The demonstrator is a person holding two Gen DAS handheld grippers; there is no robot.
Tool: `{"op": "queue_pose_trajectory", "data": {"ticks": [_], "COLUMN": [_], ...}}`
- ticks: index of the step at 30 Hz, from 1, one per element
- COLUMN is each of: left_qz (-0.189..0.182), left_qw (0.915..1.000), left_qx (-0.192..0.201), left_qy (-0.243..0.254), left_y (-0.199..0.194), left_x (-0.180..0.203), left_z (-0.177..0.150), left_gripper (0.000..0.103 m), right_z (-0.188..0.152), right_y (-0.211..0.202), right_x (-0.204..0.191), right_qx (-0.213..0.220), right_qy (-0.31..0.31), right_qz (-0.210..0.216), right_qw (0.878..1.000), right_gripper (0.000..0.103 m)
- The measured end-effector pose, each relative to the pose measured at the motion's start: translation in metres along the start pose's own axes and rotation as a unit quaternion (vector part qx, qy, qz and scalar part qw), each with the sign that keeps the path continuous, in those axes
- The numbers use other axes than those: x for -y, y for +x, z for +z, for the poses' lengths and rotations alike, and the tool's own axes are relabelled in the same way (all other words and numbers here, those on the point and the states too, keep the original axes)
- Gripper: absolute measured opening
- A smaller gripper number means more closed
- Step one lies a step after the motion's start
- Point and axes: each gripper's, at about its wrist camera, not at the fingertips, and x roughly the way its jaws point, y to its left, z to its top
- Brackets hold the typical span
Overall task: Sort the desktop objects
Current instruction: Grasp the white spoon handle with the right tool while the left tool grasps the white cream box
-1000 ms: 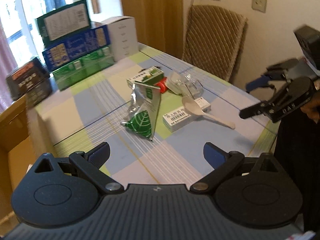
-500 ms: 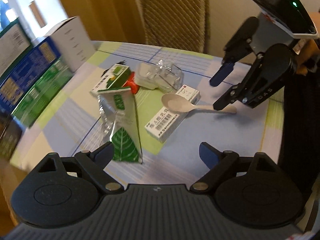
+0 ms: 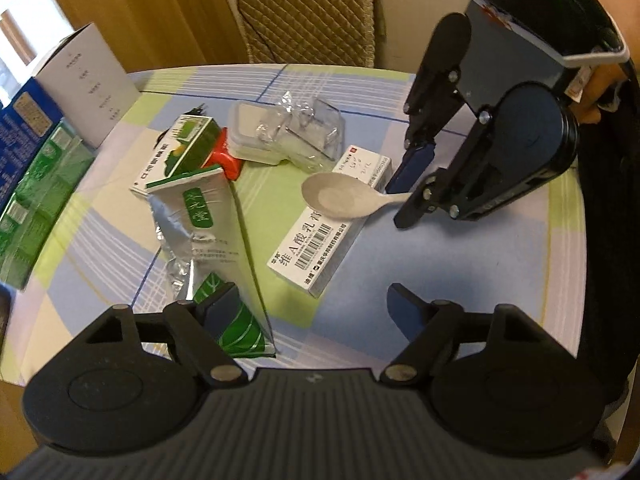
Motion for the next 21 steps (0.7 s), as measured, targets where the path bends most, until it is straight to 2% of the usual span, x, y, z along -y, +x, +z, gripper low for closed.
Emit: {"op": "queue_pose_trajectory", "data": {"ticks": [3,10,13,19,21], "left_qz": [-0.007,-0.022,-0.028,-0.045,-0.05], "left_qw": [0.9999,0.999,0.9983,0.9968,0.9969], "left_qx": [-0.001,-0.006,-0.009,-0.014,-0.019], "left_qy": [0.009,0.039,0.05,0.064,0.057], "left_y": [0.005,0.025,0.038,0.06,0.067], "left_x": [-0.001,-0.005,-0.006,-0.006,-0.006], "left_z": [0.002,0.013,0.02,0.033,0.035], "left_gripper": [0.078,0.078,0.073,0.07,0.061], "right_z": [0.002,-0.001,-0.004,-0.014,-0.018], "right_y": [0.004,-0.007,-0.016,-0.026,-0.028], "right_x": [0.0,-0.001,0.002,0.017,0.022], "right_qx": [-0.004,-0.006,-0.003,-0.008,-0.01], "right_qy": [-0.002,-0.016,-0.018,-0.007,0.0], "right_qz": [-0.001,0.003,-0.004,-0.018,-0.025], "right_qw": [1.0,1.0,1.0,1.0,1.0], "right_gripper": [0.004,0.003,0.003,0.003,0.003]}}
